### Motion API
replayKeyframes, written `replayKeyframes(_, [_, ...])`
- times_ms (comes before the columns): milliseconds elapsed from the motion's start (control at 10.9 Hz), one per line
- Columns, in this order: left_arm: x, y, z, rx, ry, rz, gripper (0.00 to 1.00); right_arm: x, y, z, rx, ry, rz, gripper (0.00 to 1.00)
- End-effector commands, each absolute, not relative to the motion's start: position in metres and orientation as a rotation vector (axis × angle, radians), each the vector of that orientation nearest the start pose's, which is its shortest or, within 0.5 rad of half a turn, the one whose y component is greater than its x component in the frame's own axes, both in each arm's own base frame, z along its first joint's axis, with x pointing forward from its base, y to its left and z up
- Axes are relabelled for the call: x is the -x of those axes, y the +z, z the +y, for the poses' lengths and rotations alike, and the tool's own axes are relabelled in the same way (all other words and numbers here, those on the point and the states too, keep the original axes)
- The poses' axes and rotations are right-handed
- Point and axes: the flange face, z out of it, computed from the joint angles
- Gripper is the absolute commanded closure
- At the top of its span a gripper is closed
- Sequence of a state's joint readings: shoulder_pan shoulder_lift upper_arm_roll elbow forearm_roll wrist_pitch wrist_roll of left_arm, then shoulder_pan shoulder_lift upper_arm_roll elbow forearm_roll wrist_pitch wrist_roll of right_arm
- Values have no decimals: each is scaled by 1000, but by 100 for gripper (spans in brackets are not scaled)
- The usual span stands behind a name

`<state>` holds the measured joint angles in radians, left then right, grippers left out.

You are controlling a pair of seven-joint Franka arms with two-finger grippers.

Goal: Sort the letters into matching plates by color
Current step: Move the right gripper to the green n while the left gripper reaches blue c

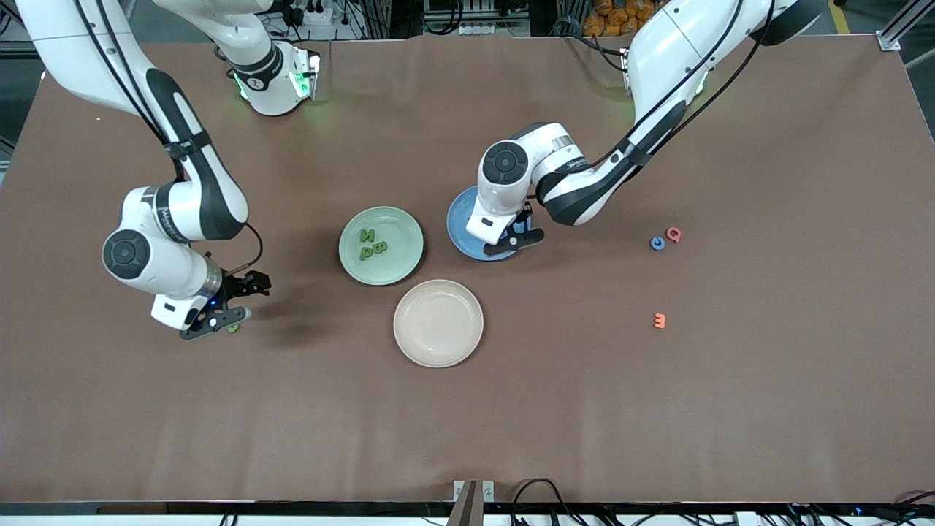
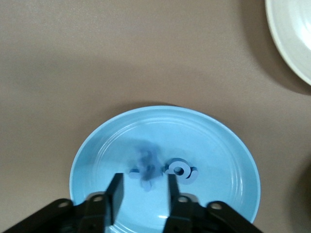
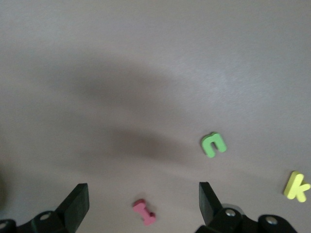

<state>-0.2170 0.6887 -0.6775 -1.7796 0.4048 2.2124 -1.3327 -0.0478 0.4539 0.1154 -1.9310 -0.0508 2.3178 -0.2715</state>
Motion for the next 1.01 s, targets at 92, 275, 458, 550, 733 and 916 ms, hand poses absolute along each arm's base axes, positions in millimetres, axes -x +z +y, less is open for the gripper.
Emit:
replayKeyframes(92, [-445,228,-475,3077,214,-436,0,-647,227,15,3096,72,-800,0])
replayKeyframes(275, [-452,233,-473,3084,199,-449,0,-651,211,6,3042,26,-971,0])
replayKeyframes(458, [-459,241,-472,3093,175,-462,0,-651,192,4,3036,5,-986,0])
replayKeyframes(550, [-461,244,-470,3098,142,-415,0,-651,186,6,3030,-5,-1013,0])
replayKeyframes(733, [-469,251,-463,3110,111,-334,0,-649,182,6,3028,5,-1047,0])
replayKeyframes(916, [-477,268,-457,3129,63,-164,0,-649,182,6,3027,6,-1047,0])
